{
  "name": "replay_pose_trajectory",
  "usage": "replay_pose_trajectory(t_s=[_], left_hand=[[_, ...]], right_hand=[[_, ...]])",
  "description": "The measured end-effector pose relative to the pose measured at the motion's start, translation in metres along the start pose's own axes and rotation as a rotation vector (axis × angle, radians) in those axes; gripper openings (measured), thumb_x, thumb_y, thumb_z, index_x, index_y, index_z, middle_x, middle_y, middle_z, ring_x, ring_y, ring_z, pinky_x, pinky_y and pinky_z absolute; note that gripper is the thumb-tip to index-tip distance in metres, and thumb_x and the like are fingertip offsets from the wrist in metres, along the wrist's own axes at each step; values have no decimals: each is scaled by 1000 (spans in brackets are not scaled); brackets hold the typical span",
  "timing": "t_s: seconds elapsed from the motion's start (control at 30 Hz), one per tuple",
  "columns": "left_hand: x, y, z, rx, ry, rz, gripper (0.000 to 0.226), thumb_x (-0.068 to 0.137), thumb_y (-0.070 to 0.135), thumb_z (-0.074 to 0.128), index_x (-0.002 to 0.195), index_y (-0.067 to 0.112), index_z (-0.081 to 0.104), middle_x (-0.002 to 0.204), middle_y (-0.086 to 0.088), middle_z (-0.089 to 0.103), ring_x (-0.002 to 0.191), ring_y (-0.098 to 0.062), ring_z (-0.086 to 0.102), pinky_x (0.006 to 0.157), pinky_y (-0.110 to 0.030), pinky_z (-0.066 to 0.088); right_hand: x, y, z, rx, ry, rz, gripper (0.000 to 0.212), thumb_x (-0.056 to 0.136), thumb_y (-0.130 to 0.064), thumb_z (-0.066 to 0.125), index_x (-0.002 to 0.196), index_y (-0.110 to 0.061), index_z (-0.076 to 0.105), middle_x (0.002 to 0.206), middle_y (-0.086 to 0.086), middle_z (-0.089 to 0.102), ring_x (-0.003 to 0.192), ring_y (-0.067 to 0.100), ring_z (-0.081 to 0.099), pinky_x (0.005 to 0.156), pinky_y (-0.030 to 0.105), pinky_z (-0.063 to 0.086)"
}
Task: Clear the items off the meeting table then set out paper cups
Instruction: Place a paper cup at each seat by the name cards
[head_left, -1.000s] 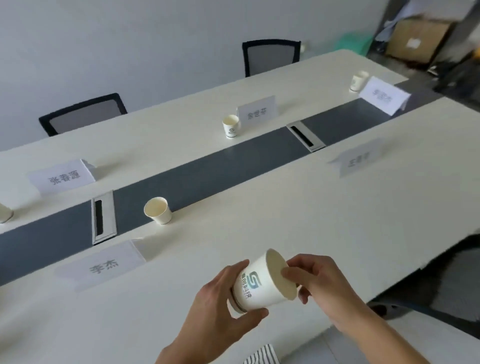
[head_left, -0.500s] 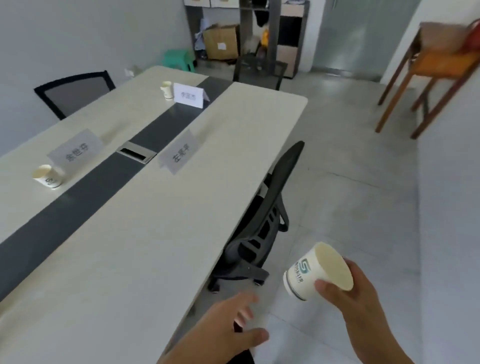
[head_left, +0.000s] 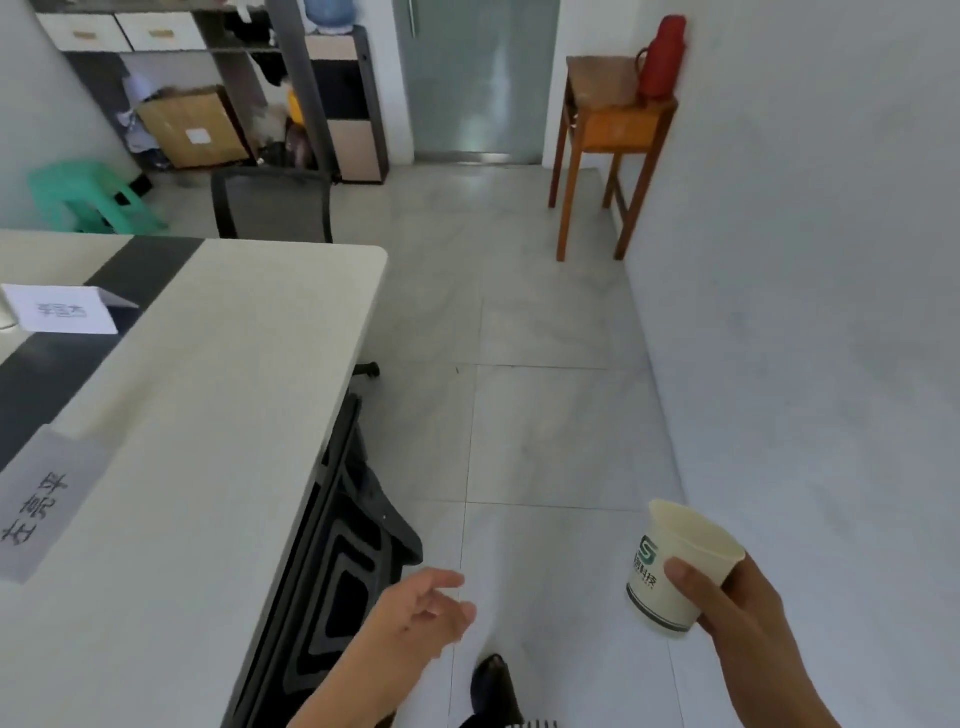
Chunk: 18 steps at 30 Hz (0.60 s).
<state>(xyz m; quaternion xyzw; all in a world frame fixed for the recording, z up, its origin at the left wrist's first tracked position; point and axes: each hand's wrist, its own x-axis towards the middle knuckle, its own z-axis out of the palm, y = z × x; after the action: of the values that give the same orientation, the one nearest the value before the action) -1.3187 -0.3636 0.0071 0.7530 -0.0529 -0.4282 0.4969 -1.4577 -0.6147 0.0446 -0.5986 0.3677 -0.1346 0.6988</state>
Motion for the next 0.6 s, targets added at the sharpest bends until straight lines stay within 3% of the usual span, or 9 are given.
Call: replay_pose_trajectory(t_s=[0.07, 0.17, 0.2, 0.27, 0.33, 0.43, 0.5, 0.6], left_hand=[[34, 46, 0, 22, 1, 58, 35, 81, 33, 70, 112, 21, 59, 85, -1, 71, 77, -5, 66, 69, -20, 46], [81, 108, -1, 132, -21, 129, 32, 81, 45, 67, 111, 35, 59, 94, 6, 70, 88, -1, 66, 79, -21, 49], [94, 125, -1, 153, -32, 154, 29, 83, 43, 66, 111, 36, 59, 94, 9, 70, 90, -1, 65, 82, -22, 49], [124, 155, -4, 186, -35, 188, 28, 85, 40, 65, 112, 35, 59, 93, 13, 69, 89, 0, 65, 82, -19, 48], [154, 177, -9, 212, -5, 175, 30, 84, 43, 64, 112, 37, 58, 95, 11, 69, 91, 0, 65, 83, -19, 48], [203, 194, -20, 196, 84, 104, 39, 76, 53, 64, 111, 37, 58, 95, 8, 71, 93, -4, 67, 89, -27, 52], [233, 207, -23, 151, 164, 64, 47, 67, 62, 63, 107, 37, 59, 93, 10, 72, 89, -5, 68, 89, -35, 54], [274, 230, -24, 142, 254, 21, 65, 55, 80, 61, 105, 38, 58, 92, 9, 73, 85, -1, 68, 82, -27, 53]], right_hand=[[35, -26, -9, -29, 27, -36, 56, 52, -26, 87, 103, -27, 64, 96, -7, 75, 104, 24, 65, 81, 37, 50], [84, -52, -22, -44, 107, -96, 78, 36, -60, 87, 104, -30, 63, 101, -3, 73, 98, 13, 66, 83, 37, 49], [101, -58, -24, -26, 125, -99, 66, 47, -54, 86, 104, -31, 62, 103, -3, 72, 99, 13, 65, 84, 37, 49], [138, -66, -27, -40, 164, -112, 35, 73, -20, 76, 101, -32, 59, 106, -2, 68, 104, 19, 62, 81, 34, 48], [180, -69, -31, -99, 167, -99, 33, 81, -7, 70, 99, -32, 58, 108, -2, 66, 105, 20, 61, 75, 29, 45], [256, -79, -29, -148, 115, -78, 33, 81, -8, 71, 99, -31, 58, 109, 0, 66, 105, 23, 61, 76, 31, 46], [311, -97, -21, -151, 58, -89, 35, 77, -14, 77, 100, -32, 57, 107, -1, 66, 105, 22, 61, 74, 30, 46], [388, -138, -5, -181, -56, -120, 55, 50, -49, 75, 100, -37, 56, 103, -8, 66, 97, 11, 62, 71, 26, 46]])
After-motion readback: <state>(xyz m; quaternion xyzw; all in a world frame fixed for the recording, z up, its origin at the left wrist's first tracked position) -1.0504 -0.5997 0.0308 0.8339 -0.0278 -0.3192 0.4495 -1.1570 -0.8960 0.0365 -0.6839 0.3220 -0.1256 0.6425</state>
